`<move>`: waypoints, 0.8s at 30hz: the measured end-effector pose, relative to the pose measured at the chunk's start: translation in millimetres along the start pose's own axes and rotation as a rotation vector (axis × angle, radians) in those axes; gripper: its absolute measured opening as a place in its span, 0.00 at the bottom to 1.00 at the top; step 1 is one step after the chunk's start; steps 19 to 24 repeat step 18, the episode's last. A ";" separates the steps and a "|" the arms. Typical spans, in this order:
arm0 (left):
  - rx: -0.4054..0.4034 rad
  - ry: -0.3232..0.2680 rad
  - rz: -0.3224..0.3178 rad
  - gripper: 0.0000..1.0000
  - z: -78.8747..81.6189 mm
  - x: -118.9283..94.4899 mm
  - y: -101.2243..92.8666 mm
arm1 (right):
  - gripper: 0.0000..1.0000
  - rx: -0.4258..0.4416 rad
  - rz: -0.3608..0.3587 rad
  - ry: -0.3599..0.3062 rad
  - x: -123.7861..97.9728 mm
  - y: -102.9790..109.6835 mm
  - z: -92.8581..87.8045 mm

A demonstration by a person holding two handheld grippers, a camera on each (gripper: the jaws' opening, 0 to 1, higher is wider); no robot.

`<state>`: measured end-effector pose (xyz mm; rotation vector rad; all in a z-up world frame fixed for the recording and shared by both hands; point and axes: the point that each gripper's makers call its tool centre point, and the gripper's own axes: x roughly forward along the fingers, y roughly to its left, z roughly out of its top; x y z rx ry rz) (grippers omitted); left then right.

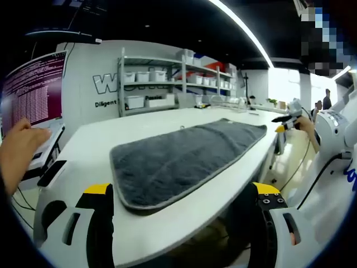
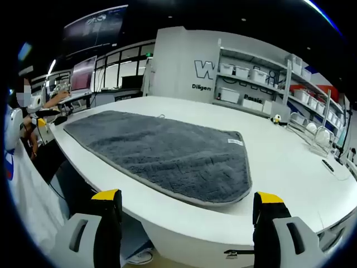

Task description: Open the folded towel by lifting each exposed corner and separating the folded layers until the towel lies flat within the target outline without major curled edges

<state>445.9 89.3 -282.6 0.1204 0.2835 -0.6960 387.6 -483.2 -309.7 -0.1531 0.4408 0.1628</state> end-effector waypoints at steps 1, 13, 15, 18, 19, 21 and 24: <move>0.001 -0.001 0.000 0.99 0.1 -0.3 0.0 | 0.99 0.000 -0.005 0.003 -0.6 -0.9 -1.1; 0.001 0.002 -0.004 0.99 -1.1 0.9 -2.0 | 0.99 -0.046 -0.016 0.041 -4.0 -1.5 -8.9; 0.002 0.004 -0.005 0.99 -1.3 1.2 -2.4 | 0.99 -0.049 -0.016 0.043 -4.0 -2.1 -9.6; 0.001 0.004 -0.005 0.99 -1.0 1.5 -2.4 | 0.99 -0.042 -0.018 0.040 -3.1 -3.4 -9.6; 0.001 0.004 -0.005 0.99 -1.0 1.5 -2.4 | 0.99 -0.042 -0.018 0.040 -3.1 -3.4 -9.6; 0.001 0.004 -0.005 0.99 -1.0 1.5 -2.4 | 0.99 -0.042 -0.018 0.040 -3.1 -3.4 -9.6; 0.001 0.004 -0.005 0.99 -1.0 1.5 -2.4 | 0.99 -0.042 -0.018 0.040 -3.1 -3.4 -9.6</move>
